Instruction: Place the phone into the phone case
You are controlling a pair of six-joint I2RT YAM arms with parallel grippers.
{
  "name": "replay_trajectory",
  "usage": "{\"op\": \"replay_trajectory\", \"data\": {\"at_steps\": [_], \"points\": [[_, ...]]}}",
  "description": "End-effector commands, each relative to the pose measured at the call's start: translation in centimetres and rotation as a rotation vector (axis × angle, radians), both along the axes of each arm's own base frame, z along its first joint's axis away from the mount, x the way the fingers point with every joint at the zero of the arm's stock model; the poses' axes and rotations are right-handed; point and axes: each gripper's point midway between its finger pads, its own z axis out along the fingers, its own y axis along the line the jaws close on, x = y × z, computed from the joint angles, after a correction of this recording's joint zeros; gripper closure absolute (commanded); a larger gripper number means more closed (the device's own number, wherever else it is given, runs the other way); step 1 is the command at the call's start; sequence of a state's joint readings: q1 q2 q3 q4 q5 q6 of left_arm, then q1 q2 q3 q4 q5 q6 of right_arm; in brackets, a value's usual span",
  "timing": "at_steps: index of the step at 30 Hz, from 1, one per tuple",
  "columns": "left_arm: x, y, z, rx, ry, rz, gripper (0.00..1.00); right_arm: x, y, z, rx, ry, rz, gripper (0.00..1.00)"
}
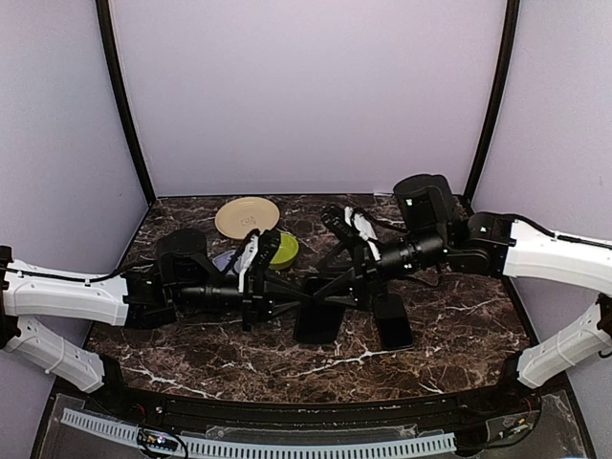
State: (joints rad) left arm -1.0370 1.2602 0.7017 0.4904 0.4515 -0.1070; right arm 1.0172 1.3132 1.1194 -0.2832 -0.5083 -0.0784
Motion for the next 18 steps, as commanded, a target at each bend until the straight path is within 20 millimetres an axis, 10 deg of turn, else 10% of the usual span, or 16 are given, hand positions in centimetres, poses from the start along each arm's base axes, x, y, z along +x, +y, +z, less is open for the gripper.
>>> {"op": "replay_trajectory", "data": {"at_steps": [1, 5, 11, 16, 18], "points": [[-0.1, 1.6, 7.6, -0.279, -0.072, 0.041, 1.0, 0.9, -1.4, 2.7, 0.134, -0.021, -0.075, 0.23], [-0.4, 2.1, 9.4, -0.366, -0.059, 0.034, 1.0, 0.2, -1.3, 2.7, 0.205, 0.051, -0.061, 0.33], [-0.6, 1.9, 10.1, -0.397, -0.037, 0.011, 1.0, -0.5, -0.4, 2.4, 0.233, 0.109, -0.005, 0.98], [1.1, 1.9, 8.5, -0.345, 0.001, 0.096, 0.97, 0.6, -1.3, 2.5, 0.208, 0.11, -0.05, 1.0], [3.0, 1.9, 6.5, -0.257, 0.029, 0.204, 0.65, 2.5, -2.5, 1.6, 0.151, 0.137, -0.138, 1.0]]}}
